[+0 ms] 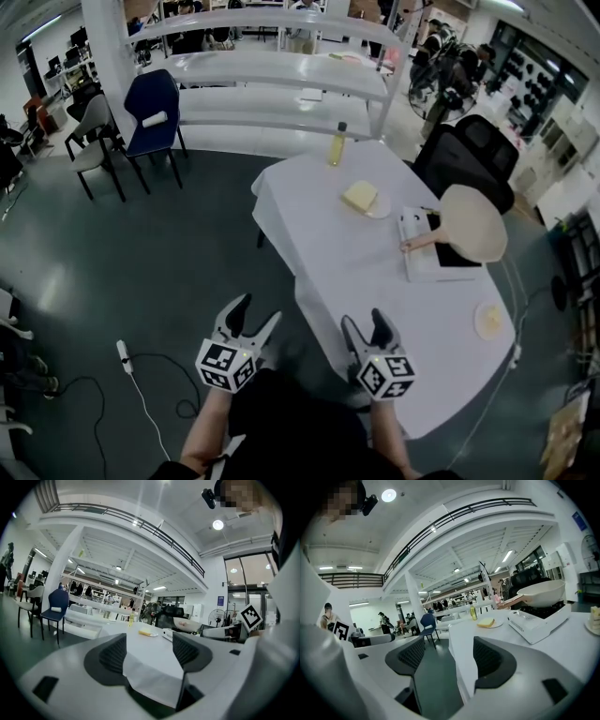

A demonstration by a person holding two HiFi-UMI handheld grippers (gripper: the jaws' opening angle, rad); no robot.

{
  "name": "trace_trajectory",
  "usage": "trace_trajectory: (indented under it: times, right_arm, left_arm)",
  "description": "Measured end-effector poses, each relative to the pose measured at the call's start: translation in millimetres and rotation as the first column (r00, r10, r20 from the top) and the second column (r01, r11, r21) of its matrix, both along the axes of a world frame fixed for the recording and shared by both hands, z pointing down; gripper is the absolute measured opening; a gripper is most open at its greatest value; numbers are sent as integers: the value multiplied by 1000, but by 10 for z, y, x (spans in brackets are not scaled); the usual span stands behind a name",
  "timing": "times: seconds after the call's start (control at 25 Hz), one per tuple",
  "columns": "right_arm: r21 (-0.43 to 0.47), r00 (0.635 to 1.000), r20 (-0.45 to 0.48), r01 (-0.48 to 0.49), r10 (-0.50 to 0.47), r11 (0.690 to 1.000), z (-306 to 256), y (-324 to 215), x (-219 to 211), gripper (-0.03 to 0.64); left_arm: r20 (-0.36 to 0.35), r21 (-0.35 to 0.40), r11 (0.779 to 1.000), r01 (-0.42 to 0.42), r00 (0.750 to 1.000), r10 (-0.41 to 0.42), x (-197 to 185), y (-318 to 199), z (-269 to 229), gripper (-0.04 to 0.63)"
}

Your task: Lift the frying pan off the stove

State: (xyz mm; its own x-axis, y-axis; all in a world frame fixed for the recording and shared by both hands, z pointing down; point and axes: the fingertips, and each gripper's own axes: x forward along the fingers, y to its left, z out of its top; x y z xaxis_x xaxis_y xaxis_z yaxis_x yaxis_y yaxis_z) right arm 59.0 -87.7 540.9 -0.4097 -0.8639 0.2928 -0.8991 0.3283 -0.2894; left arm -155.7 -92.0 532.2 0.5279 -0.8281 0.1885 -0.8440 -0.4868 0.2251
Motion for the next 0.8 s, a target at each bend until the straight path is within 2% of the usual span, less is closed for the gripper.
trace_trajectory:
  times: [0.44,0.8]
  right_arm:
    - [-29,999,17,28,-28,999,129,10,-133,305]
    - [-25,1000,23,-1,2,1000,102,-560,-158,305]
  left_arm:
    - [2,-19,1000,20,1000,-20,-81,11,52,291]
    - [7,-15,1000,-17,1000,17,-84,-653,22,291]
